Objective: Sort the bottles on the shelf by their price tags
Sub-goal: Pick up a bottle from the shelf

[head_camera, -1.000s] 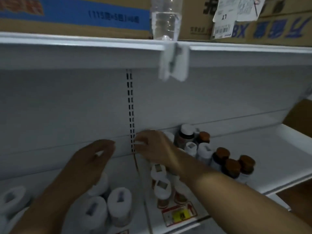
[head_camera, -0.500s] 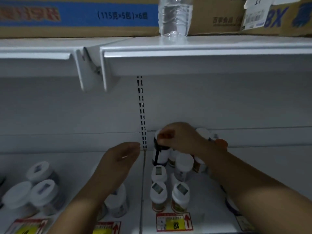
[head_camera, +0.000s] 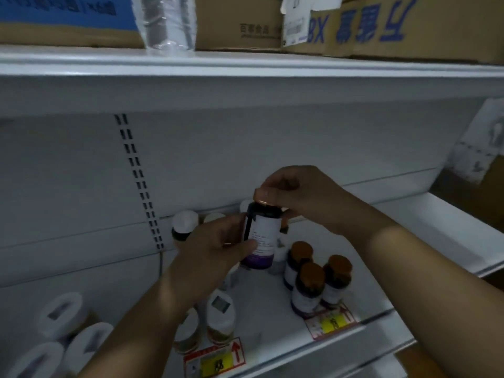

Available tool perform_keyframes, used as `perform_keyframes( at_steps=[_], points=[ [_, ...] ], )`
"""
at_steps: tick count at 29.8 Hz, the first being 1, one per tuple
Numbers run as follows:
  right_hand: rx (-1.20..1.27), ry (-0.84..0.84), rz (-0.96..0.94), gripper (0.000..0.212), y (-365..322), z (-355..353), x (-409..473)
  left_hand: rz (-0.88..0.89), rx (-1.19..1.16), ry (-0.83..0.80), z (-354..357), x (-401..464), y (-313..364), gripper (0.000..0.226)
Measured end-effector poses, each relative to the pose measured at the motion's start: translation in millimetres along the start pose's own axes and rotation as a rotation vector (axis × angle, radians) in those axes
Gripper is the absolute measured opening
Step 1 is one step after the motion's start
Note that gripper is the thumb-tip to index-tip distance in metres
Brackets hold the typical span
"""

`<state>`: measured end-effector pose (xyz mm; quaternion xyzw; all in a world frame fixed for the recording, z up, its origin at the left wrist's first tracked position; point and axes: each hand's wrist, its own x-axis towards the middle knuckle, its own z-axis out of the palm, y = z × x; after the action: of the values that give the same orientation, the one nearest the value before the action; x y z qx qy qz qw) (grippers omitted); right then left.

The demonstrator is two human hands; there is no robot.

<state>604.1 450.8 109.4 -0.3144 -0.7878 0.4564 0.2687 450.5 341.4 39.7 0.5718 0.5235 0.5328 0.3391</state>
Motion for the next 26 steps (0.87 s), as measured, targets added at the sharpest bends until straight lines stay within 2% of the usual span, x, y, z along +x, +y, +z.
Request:
perform_keyframes(
  at_steps=[2, 3, 6, 7, 8, 10, 12, 13, 15, 18, 20, 21, 23, 25, 26],
  points=[
    [0.053, -0.009, -0.001, 0.053, 7.0, -19.5, -9.0, -0.006, -0.041, 0.022, 19.5, 9.8, 3.9, 0.038],
    [0.075, -0.005, -0.011, 0.051, 12.8, -29.1, -12.3, 0.005, -0.040, 0.068, 31.4, 14.9, 5.1, 0.038],
    [0.081, 0.060, -0.086, 0.018, 33.3, -60.5, -20.3, 0.053, 0.087, 0.225, 74.5, 28.2, 11.9, 0.039],
    [0.144, 0.060, -0.096, 0.017, 40.7, -73.2, -22.6, 0.050, 0.112, 0.235, 87.7, 31.5, 13.2, 0.043],
    [0.245, 0.037, -0.093, 0.021, 47.9, -87.2, -25.5, 0.023, 0.088, 0.213, 99.1, 34.8, 12.7, 0.052],
    [0.462, -0.033, -0.090, 0.028, 60.1, -112.6, -29.6, -0.110, -0.151, 0.100, 115.1, 42.3, 14.6, 0.057],
    [0.621, -0.106, -0.101, 0.031, 72.8, -132.6, -31.7, -0.193, -0.362, -0.042, 133.4, 48.1, 19.7, 0.039],
    [0.681, -0.135, -0.106, 0.032, 77.2, -137.9, -32.2, -0.173, -0.358, -0.052, 142.4, 49.3, 21.5, 0.034],
    [0.729, -0.152, -0.091, 0.033, 84.2, -142.8, -32.3, -0.100, -0.247, 0.054, 160.8, 51.2, 24.7, 0.034],
    [0.522, -0.038, -0.071, 0.035, 90.9, -141.3, -34.9, -0.082, 0.032, 0.407, 179.7, 52.5, 24.7, 0.043],
    [0.446, 0.007, -0.087, 0.036, 95.4, -141.6, -35.6, -0.097, 0.168, 0.522, 190.1, 52.0, 25.7, 0.053],
    [0.467, 0.004, -0.091, 0.035, 96.7, -142.2, -35.8, -0.099, 0.171, 0.511, 194.7, 50.3, 25.9, 0.058],
    [0.557, -0.038, -0.091, 0.034, 99.8, -143.9, -36.3, -0.143, 0.031, 0.430, 197.1, 46.8, 28.2, 0.063],
    [0.631, -0.079, -0.083, 0.033, 102.0, -144.2, -36.8, -0.178, -0.091, 0.322, 192.6, 44.5, 29.6, 0.058],
    [0.647, -0.091, -0.078, 0.034, 103.1, -143.4, -36.8, -0.166, -0.081, 0.295, 190.3, 43.9, 28.6, 0.053]
  ],
)
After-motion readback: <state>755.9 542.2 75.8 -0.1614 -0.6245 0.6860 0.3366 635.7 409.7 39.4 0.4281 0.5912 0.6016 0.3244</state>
